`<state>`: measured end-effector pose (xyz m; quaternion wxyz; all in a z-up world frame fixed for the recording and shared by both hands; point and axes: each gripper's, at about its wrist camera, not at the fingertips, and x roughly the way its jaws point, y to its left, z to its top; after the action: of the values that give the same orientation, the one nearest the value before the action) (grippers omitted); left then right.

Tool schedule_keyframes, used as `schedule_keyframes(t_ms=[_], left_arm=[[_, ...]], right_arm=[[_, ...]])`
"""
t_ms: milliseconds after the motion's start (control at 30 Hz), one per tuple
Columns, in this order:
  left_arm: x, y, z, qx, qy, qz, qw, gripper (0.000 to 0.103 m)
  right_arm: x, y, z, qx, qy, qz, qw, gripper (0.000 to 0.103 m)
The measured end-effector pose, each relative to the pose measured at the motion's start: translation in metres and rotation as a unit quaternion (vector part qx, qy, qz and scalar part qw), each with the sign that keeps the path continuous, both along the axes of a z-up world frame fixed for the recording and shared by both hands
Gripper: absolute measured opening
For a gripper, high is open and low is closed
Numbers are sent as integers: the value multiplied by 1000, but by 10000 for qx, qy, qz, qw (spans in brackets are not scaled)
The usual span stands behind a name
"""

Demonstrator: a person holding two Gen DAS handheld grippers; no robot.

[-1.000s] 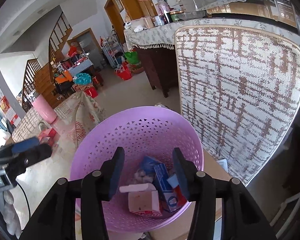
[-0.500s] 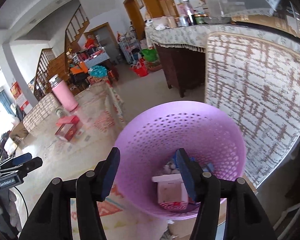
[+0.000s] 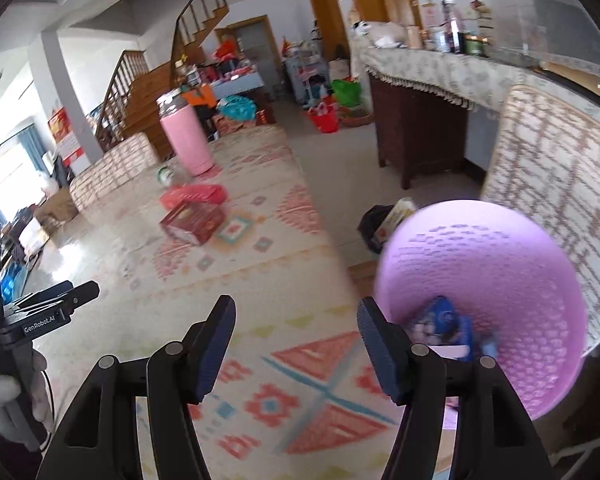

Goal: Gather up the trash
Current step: 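Withdraw both open tools toward the red cigarette boxes on the table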

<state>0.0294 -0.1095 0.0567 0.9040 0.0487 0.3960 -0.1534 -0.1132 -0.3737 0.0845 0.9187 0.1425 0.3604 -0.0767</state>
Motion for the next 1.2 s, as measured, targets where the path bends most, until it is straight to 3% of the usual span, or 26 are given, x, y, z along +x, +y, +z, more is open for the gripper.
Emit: schedule_keyframes(t_ms=[200, 433, 667, 933, 1200], left_arm=[[1, 26, 7, 91, -331, 442, 9984, 76], [8, 51, 9, -208, -144, 751, 9969, 76], [15, 64, 7, -471, 24, 961, 9943, 77], [19, 74, 4, -660, 169, 1082, 9918, 77], [22, 85, 6, -777, 212, 1217, 9893, 77]], right_arm=[[50, 42, -3, -132, 153, 359, 9991, 67], [122, 67, -8, -347, 363, 636, 9967, 67], [179, 53, -13, -450, 620, 484, 9959, 68], [228, 26, -31, -122, 967, 342, 9947, 69], [257, 32, -46, 457, 1080, 585, 9914, 70]])
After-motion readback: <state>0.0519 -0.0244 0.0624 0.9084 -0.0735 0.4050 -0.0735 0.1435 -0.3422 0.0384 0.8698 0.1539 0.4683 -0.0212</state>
